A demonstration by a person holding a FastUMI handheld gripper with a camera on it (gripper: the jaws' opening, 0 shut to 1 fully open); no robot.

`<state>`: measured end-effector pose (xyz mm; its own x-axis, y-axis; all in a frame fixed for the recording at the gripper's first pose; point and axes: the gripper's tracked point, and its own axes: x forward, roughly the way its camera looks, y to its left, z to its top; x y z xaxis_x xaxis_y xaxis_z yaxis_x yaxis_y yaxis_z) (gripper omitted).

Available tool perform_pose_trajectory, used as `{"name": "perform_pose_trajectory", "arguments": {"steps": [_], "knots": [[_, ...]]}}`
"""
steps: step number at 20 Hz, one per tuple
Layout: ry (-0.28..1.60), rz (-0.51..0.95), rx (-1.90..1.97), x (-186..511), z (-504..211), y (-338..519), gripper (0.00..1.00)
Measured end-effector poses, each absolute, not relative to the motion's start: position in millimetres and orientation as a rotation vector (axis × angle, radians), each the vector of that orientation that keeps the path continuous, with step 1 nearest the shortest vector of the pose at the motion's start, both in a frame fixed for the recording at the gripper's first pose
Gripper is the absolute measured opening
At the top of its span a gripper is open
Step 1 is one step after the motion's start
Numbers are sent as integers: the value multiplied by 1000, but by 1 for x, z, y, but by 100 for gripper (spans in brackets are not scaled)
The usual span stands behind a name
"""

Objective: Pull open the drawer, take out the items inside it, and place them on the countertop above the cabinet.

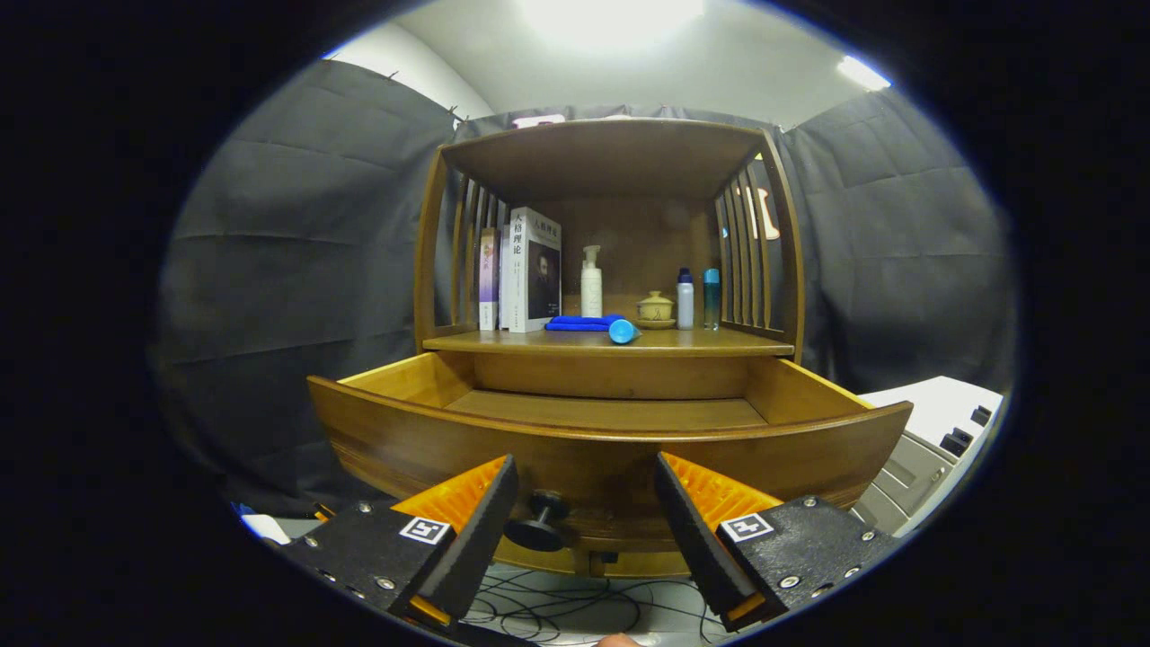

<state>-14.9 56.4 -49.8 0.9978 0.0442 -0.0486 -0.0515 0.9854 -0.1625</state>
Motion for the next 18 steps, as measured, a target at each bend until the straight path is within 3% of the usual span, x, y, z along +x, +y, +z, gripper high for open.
{"name": "perform_pose_trajectory", "arguments": {"steps": [18], "knots": [[60,10,-186,-8,-76,64,96]]}}
